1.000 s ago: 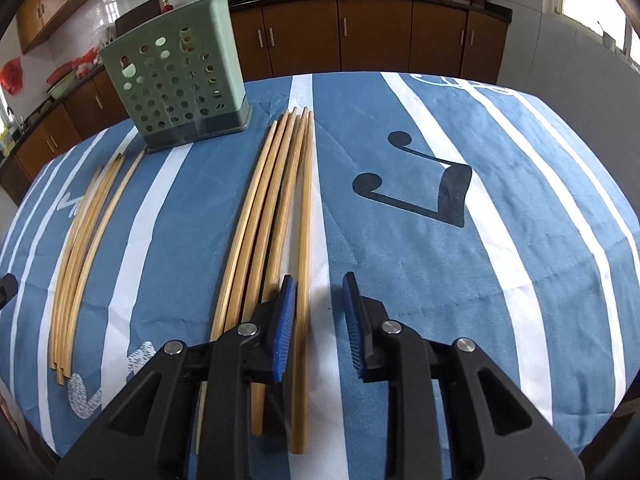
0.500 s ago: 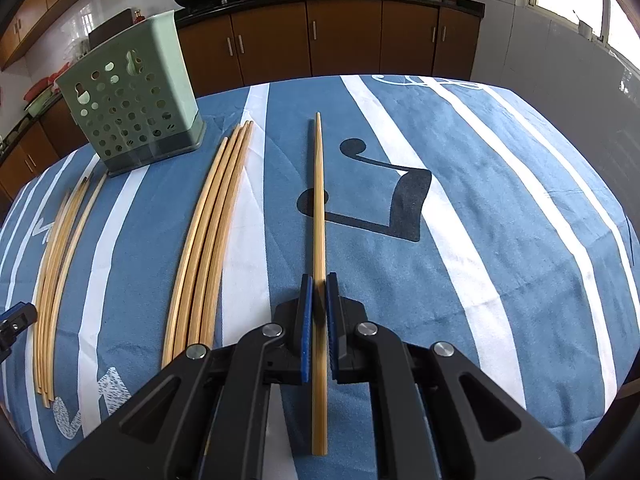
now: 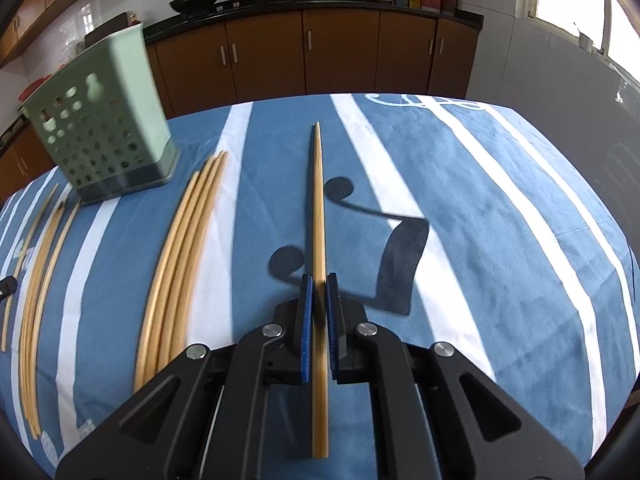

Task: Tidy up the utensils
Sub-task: 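Grasp a single wooden chopstick with the right tool while the left tool grasps another chopstick, then lift both held chopsticks upright and carry them over the green holder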

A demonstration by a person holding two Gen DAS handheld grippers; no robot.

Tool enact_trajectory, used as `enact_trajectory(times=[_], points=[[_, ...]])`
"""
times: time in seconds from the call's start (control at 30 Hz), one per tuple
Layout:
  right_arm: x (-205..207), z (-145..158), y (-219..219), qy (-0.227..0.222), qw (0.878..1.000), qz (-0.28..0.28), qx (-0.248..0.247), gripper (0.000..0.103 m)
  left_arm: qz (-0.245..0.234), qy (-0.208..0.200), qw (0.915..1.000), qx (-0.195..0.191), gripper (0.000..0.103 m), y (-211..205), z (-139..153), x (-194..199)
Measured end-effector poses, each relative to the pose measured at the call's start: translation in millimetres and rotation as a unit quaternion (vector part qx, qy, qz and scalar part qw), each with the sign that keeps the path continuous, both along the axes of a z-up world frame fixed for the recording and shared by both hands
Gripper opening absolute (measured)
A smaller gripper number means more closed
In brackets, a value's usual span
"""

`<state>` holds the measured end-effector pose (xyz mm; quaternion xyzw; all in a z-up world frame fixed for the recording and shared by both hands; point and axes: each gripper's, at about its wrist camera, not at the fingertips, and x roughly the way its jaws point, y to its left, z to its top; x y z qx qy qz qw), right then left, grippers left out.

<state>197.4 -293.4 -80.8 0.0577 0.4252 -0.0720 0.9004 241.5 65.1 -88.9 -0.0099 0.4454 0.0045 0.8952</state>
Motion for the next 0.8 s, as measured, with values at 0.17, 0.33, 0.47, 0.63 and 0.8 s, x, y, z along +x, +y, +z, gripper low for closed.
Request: enact_trajectory(times=[0.17,0.33,0.47,0.63,0.8], points=[[0.0,-0.7,-6.1,-0.003,1.0,-0.002,0.008,0.008,-0.011,-0.009,0.9996,-0.024,0.018,7.2,0.4,-10.4],[-16.2,-0.5,-2.4,-0.004,1.0,0.005,0.015,0.008,-0.021,-0.013,0.9991,-0.035,0.019,6.3,0.8,-33.7],[-26.1,-0.9,-0.3,-0.004,1.0,0.008,0.016,0.008,-0.026,-0.014,0.9991,-0.031,0.019,4.5,-0.1,-47.9],[-32.3,-1.2,0.6,-0.003,1.0,0.008,0.017,0.008,-0.02,-0.014,0.9995,-0.021,0.008,4.3,-1.5,-57.8],[-39.8,8.2,0.3,-0.012,1.0,0.012,0.021,0.007,-0.021,-0.007,0.9994,-0.025,0.008,10.7,2.5,-63.2]])
